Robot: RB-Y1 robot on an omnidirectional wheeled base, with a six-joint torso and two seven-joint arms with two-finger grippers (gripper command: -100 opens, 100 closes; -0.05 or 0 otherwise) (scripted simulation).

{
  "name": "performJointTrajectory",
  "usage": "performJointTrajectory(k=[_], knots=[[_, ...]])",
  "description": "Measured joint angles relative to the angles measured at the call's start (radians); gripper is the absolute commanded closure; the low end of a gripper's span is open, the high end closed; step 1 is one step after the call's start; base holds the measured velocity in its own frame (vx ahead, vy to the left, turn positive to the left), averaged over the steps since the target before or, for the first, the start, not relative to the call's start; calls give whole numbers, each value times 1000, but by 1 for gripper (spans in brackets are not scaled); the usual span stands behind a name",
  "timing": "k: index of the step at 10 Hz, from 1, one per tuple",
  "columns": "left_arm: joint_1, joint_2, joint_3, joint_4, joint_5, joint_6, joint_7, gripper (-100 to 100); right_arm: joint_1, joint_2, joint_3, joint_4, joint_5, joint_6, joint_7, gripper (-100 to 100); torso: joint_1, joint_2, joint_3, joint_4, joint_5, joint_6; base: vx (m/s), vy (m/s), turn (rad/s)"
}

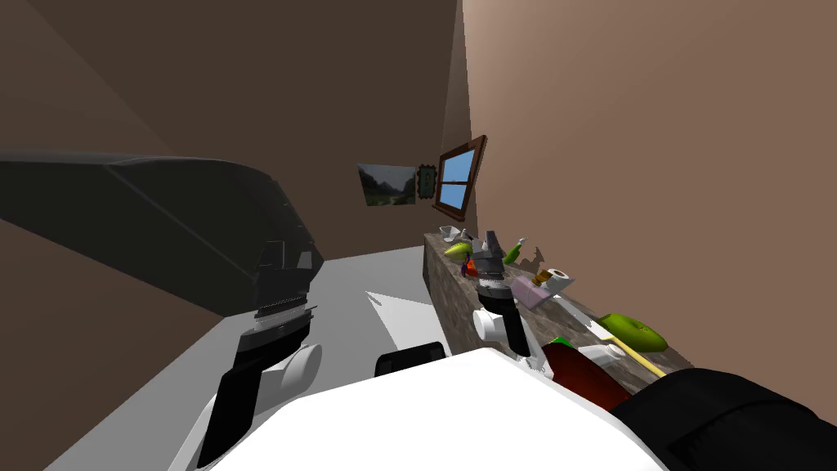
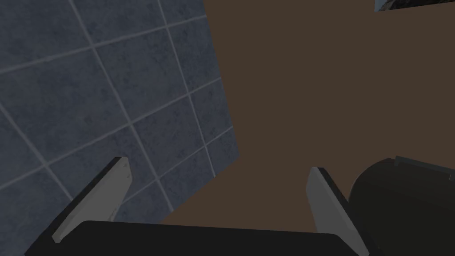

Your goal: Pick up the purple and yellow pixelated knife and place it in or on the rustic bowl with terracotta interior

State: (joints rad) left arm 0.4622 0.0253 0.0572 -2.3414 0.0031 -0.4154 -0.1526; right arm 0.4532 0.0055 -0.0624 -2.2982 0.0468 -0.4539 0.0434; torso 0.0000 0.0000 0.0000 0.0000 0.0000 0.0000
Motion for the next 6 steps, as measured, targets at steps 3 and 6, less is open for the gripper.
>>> performJointTrajectory(k=[3,6], knots=[[0,0,0,0,0,0,0,0,30,-72,-18,2,-5,44,11,-100,2,-1,0,0,0,0,16,33,-21],[0,0,0,0,0,0,0,0,89,-141,-63,28,-20,112,29,-100,3,-2,-1,0,1,0,32,51,-26]])
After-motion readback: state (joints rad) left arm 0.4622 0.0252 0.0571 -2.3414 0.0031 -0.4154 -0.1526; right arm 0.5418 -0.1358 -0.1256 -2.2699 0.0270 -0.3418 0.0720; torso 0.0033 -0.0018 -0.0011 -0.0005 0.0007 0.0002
